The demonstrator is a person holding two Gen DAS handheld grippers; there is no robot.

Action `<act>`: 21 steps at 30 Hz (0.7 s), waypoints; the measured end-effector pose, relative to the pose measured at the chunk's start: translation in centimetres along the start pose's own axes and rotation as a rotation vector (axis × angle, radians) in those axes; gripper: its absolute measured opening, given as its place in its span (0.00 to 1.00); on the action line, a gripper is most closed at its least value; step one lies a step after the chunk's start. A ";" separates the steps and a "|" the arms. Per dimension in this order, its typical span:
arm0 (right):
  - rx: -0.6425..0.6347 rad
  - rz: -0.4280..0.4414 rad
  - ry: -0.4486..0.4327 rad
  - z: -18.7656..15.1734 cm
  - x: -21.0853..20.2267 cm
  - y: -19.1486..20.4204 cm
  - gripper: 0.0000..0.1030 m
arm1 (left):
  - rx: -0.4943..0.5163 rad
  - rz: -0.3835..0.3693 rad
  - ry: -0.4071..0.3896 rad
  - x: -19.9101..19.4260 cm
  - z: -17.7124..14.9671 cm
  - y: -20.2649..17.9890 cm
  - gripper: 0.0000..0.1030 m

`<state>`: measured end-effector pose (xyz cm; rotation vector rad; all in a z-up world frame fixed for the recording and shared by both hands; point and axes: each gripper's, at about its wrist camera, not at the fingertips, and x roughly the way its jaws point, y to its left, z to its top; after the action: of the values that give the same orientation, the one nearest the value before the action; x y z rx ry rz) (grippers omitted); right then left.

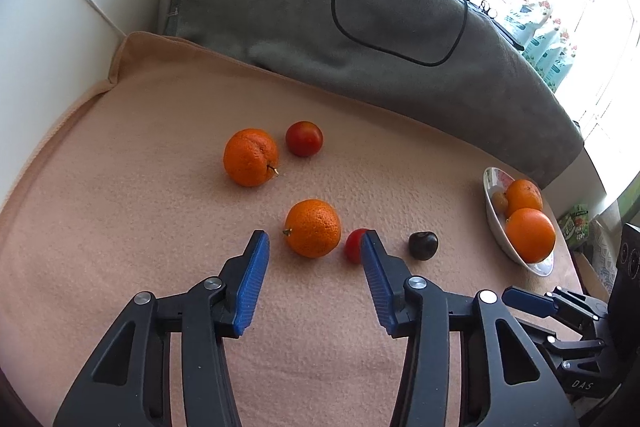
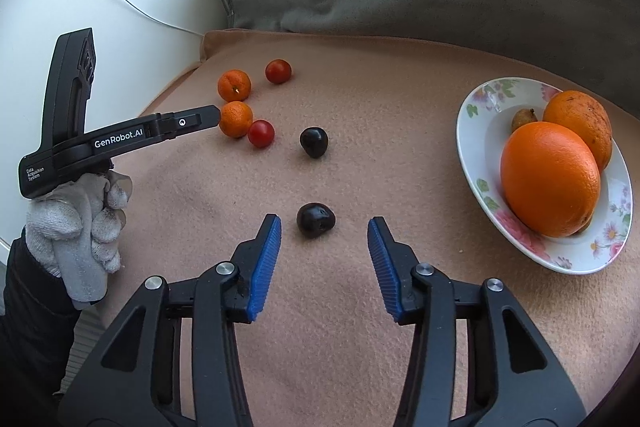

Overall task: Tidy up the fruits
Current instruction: 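Grasp a small tangerine with the left tool while the right tool grasps a dark plum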

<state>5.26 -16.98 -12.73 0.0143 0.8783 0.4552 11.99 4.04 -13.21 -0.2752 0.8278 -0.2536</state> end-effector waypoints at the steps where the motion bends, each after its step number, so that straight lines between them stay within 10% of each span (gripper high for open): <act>1: -0.001 0.002 0.004 0.0 0.2 0.0 0.46 | -0.001 0.000 0.004 0.2 0.1 0.1 0.45; 21: -0.031 0.018 0.042 0.5 2.4 0.3 0.37 | -0.010 0.005 0.057 2.6 0.5 0.4 0.33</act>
<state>6.83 -15.72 -14.13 -0.0156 0.9125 0.4878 14.15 3.61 -14.82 -0.2764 0.8858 -0.2538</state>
